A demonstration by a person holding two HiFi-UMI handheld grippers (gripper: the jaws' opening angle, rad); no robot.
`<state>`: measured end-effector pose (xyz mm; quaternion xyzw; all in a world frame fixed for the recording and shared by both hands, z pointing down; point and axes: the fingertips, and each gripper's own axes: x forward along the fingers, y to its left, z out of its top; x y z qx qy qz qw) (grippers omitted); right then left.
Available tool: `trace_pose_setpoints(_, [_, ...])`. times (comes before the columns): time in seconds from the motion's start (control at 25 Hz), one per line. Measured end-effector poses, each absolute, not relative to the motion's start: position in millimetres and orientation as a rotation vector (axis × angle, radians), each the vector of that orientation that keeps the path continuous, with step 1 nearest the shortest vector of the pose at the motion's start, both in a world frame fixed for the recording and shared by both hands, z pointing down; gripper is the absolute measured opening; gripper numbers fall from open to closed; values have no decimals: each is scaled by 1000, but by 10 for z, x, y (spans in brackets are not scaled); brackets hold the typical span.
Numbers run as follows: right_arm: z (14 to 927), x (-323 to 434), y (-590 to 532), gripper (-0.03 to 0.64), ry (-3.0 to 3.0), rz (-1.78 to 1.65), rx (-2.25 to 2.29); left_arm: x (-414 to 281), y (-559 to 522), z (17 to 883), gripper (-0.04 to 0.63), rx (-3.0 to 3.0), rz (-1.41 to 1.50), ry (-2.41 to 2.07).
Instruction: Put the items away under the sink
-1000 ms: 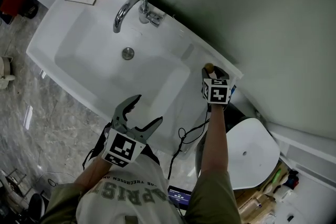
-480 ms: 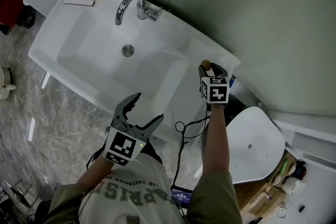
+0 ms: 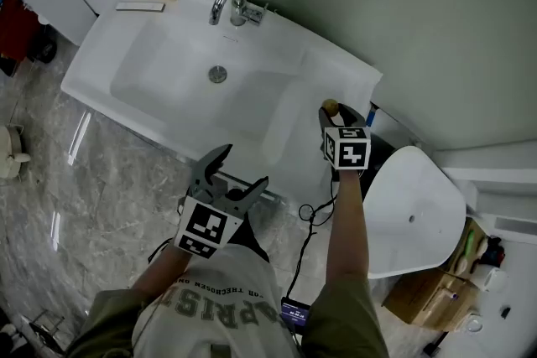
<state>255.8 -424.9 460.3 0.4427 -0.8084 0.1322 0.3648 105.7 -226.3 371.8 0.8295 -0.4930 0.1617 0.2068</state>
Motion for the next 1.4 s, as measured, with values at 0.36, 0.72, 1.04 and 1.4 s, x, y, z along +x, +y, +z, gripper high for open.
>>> trace_pose_setpoints(0.36, [4384,2486,-3217,190,-2038,335,1238,877,-1481,3614,362,2413,473,-1301])
trace_pose_setpoints(0.72, [4332,2360,-2311,190,-2038,335,1258,774,-905,3667,362,2447,514,-1231])
trace_pose_setpoints(1.04, [4324,2362,-1890,190,-2067,306,1200,857,-601,3723,362,2419,533,-1255])
trace_pose_setpoints(1.4, [4336,2458,-1570,190,-2150,253,1051,1189,-137,3862,362,2268,512,-1415])
